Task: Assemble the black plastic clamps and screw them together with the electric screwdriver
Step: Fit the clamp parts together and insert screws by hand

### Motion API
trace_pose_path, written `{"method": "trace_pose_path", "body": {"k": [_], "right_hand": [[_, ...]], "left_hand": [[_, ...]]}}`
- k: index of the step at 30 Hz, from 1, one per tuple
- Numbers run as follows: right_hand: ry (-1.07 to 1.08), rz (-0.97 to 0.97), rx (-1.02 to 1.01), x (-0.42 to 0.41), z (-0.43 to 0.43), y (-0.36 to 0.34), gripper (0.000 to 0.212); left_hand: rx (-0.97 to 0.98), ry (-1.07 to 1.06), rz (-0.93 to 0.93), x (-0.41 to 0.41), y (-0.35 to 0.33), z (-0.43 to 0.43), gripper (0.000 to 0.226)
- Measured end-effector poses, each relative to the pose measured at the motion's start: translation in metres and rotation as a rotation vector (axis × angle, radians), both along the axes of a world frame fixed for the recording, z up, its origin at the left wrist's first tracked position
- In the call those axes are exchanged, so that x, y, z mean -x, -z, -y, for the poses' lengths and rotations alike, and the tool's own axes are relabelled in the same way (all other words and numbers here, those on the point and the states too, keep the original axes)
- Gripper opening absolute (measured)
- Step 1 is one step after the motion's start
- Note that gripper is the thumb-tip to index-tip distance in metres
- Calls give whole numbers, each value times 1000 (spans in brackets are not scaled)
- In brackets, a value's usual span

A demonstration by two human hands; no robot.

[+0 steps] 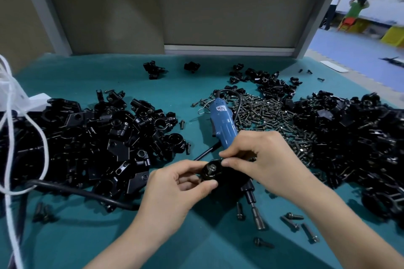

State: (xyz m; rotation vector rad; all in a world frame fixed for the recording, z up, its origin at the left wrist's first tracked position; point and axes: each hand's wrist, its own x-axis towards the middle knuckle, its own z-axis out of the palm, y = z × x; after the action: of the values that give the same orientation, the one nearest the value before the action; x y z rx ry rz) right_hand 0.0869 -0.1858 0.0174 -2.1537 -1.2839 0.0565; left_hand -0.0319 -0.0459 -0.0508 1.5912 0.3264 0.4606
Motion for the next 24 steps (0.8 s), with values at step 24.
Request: {"method": "trace_pose_path", "body": {"k": [24], "right_hand": [[-108, -1254, -217, 19, -20, -7, 20]], "left_hand": [[-550, -192, 337, 10, -20, -6, 30]]}}
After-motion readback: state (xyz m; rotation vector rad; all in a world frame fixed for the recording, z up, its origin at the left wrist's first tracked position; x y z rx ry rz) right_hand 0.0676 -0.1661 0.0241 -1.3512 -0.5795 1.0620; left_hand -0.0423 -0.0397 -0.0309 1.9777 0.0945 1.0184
